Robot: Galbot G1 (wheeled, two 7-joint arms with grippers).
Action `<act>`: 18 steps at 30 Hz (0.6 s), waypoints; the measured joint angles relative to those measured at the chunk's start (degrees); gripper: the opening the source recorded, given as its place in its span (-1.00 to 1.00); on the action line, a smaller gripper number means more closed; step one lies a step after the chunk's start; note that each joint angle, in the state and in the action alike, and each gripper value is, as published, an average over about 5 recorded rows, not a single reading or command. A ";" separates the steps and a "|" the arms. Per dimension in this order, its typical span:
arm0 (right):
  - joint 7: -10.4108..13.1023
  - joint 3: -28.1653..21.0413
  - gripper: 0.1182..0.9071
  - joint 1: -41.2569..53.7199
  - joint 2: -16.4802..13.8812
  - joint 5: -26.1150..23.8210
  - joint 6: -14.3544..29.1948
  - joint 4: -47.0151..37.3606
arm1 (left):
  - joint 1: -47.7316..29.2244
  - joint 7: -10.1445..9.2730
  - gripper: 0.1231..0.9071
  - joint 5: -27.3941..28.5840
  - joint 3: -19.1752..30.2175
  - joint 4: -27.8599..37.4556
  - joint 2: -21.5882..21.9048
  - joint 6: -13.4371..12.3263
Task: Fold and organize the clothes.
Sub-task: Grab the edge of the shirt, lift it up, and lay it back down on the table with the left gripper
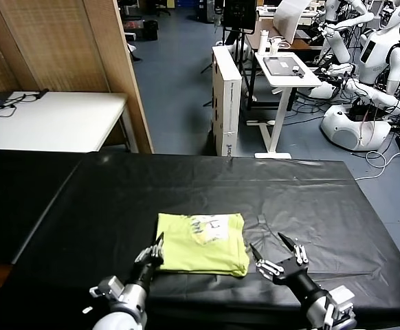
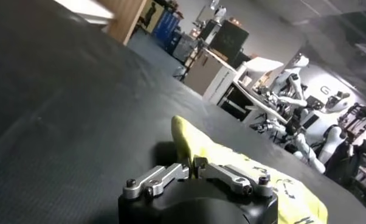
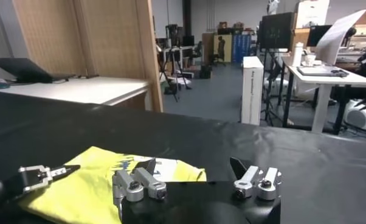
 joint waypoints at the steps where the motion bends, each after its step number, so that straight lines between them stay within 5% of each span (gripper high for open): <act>1: 0.03 -0.01 1.00 0.07 0.10 -0.07 0.04 -0.13 | -0.29 0.05 -0.85 0.63 -0.40 -0.12 0.00 0.01; 7: 0.16 -0.34 1.00 0.44 0.79 -0.46 0.18 -0.98 | -2.63 1.92 -0.85 3.16 -3.94 0.45 2.93 -0.12; 18: 0.35 -1.89 1.00 1.92 1.50 -0.62 0.22 -2.93 | -2.15 2.58 -0.85 -4.06 -15.64 -0.99 22.93 1.24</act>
